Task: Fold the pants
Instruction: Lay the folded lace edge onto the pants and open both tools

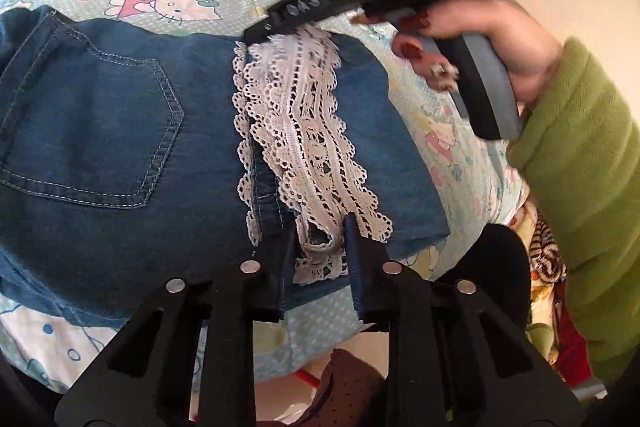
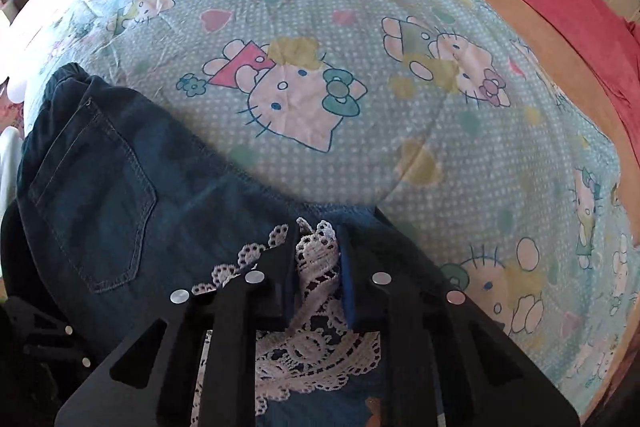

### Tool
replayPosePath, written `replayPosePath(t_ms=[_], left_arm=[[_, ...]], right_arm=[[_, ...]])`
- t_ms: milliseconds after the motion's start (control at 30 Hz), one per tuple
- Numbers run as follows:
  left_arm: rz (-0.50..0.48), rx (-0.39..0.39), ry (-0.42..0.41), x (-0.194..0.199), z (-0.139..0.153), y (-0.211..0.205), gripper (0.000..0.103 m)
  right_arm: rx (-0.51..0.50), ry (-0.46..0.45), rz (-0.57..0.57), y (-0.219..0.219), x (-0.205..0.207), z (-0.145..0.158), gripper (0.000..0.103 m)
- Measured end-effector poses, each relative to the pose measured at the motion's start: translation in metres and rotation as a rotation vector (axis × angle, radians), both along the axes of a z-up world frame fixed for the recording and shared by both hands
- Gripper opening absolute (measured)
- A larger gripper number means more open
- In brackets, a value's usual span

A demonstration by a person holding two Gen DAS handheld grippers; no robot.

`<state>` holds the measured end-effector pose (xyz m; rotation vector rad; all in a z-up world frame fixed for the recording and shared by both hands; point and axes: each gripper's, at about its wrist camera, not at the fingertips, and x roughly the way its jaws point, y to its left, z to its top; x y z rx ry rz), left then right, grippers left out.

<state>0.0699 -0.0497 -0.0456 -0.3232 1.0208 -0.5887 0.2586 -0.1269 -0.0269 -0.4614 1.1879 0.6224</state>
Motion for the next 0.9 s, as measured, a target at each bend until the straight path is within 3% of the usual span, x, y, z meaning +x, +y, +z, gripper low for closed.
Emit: replayPosePath(t_ms=[133, 467, 567, 667, 733, 767, 833, 900], left_arm=[[0.0, -0.014, -0.005, -0.003, 0.004, 0.008, 0.013], [0.029, -0.044, -0.013, -0.016, 0.012, 0.027, 0.01], [0.039, -0.046, 0.02, -0.016, 0.003, 0.031, 0.011], [0.043, -0.049, 0.032, -0.015, 0.0, 0.032, 0.011], [0.046, -0.058, 0.033, -0.016, 0.001, 0.034, 0.011], [0.044, -0.057, 0.03, -0.017, 0.002, 0.033, 0.011], [0.041, -0.058, 0.024, -0.019, 0.005, 0.034, 0.011], [0.047, -0.056, 0.014, -0.021, 0.008, 0.036, 0.011]], right_arm=[[0.087, -0.009, -0.026, -0.011, -0.006, 0.015, 0.016], [0.192, -0.019, -0.055, 0.0, -0.003, 0.032, 0.016], [0.078, -0.055, -0.038, 0.015, -0.002, 0.024, 0.016], [0.107, -0.046, -0.069, 0.013, 0.003, 0.018, 0.027], [0.194, -0.106, -0.083, 0.0, 0.0, 0.032, 0.045], [0.242, -0.134, -0.104, -0.01, -0.004, 0.042, 0.05], [0.331, -0.173, -0.136, -0.033, -0.017, 0.06, 0.054], [0.358, -0.232, -0.134, -0.056, -0.045, 0.075, 0.06]])
